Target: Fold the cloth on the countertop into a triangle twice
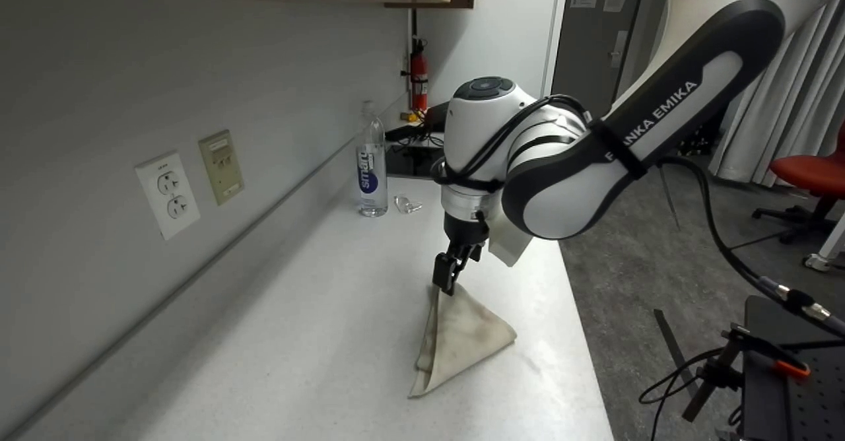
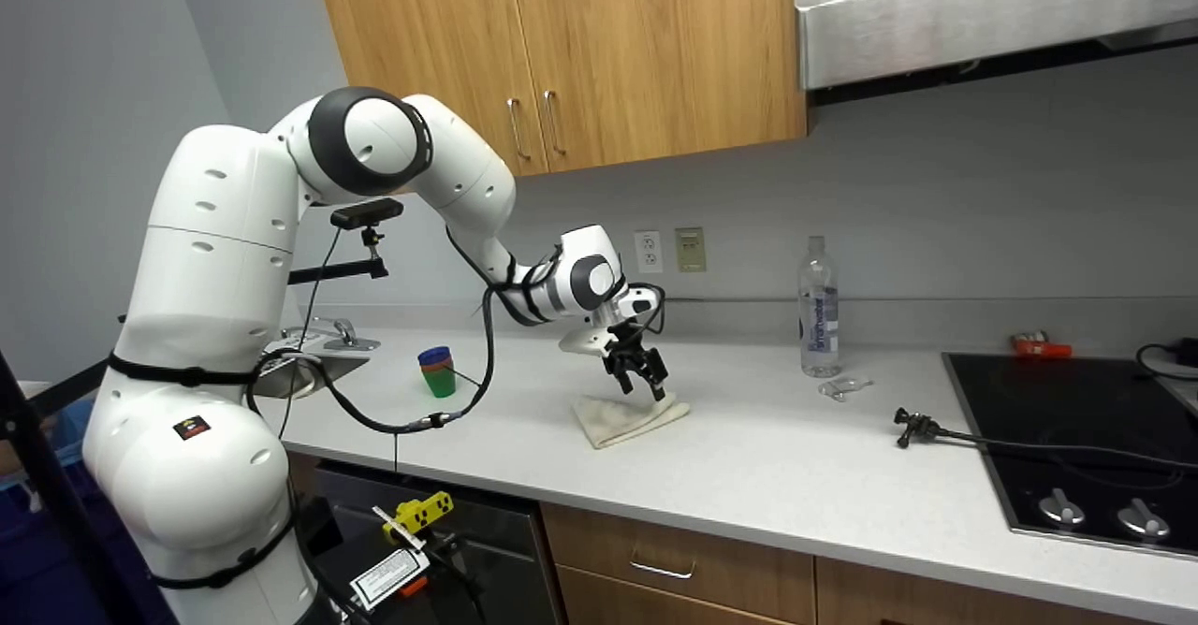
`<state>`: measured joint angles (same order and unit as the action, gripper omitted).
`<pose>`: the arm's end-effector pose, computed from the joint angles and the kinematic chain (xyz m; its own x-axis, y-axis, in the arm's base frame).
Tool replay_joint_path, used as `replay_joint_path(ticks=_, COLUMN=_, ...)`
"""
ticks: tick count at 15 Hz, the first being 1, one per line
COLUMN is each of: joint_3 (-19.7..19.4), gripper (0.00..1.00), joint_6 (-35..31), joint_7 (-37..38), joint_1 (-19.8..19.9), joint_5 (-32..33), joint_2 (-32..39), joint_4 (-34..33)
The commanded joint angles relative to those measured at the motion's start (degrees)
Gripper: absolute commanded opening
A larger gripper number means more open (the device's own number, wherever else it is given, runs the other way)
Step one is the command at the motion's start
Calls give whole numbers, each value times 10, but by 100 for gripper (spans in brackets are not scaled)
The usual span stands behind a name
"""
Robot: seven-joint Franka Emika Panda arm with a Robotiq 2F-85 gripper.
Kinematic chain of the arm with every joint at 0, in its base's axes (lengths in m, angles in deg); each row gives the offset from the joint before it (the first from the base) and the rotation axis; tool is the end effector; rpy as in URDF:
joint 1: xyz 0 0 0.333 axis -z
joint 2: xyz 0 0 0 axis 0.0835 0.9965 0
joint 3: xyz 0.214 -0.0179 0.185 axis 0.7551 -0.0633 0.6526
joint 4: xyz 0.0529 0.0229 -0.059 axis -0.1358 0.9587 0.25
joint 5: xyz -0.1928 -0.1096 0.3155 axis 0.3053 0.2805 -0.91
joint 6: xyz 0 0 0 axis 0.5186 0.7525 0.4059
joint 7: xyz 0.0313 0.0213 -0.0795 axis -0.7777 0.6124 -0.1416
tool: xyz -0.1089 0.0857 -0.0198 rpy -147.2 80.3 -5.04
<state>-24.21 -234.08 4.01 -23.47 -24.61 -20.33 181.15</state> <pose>0.5877 0.1429 0.1624 0.9850 0.1020 0.1395 0.0771 -0.9818 0.1733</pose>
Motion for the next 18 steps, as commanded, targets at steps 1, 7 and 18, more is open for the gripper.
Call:
replay_joint_path(ticks=1, joint_3=14, gripper=100, joint_6=7, joint_7=-24, joint_1=4, joint_5=5, joint_2=-55, joint_4=35)
replay_joint_path(ticks=7, joint_3=76, gripper=100, joint_6=-4, joint_7=-116, joint_1=47, joint_5=-51, joint_2=-168, joint_4=112)
replay_joint_path(ticks=18, joint_3=119, gripper=100, joint_6=-31, joint_7=-288, joint_1=74, joint_5=-237, joint_2=-364, joint_4=216)
